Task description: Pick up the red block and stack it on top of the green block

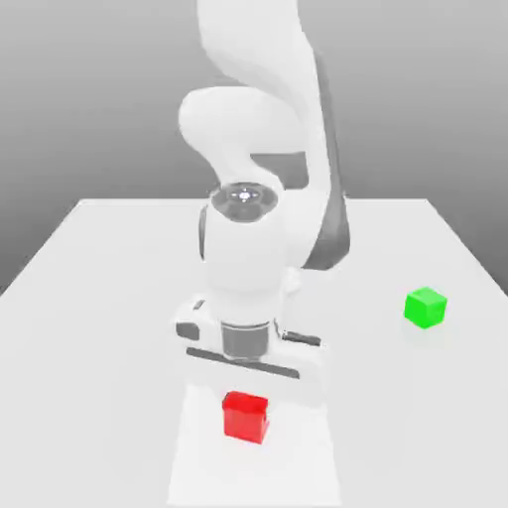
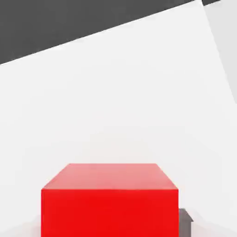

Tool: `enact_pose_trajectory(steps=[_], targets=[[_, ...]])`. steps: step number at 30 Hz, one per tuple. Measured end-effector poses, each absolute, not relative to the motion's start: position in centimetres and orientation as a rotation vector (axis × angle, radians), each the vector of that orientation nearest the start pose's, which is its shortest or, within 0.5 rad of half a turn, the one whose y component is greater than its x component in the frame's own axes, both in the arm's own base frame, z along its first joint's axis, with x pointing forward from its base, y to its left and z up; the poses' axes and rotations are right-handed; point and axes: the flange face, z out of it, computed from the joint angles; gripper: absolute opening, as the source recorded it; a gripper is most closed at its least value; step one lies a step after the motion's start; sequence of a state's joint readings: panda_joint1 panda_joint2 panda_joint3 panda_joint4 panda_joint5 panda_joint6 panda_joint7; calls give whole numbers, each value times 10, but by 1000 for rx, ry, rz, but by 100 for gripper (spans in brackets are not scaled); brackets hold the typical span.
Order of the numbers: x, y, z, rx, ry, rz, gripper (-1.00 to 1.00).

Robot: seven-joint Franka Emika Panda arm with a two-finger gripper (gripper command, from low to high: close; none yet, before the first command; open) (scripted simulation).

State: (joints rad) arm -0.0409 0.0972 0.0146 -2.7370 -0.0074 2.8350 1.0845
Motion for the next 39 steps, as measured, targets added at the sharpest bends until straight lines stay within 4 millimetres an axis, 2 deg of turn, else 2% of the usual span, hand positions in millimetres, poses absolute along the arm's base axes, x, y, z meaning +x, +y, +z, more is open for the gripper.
enact_pose_trajectory(steps=[1,5,8,11,16,21,25,30,32,39], targets=[[395,-9,201,-2677,1644,-1,-100],[385,58,220,-2839,1278,14,-100],[368,109,230,-2943,954,23,-100],[348,149,238,-3009,653,26,-100],[300,214,249,-3066,103,25,-100],[239,265,255,-3042,-457,19,-100],[186,292,254,-2962,-896,11,-100],[120,310,248,-2793,-1420,4,-100],[112,312,244,-2769,-1494,-3,-100],[115,315,218,-2775,-1518,-21,-100]])
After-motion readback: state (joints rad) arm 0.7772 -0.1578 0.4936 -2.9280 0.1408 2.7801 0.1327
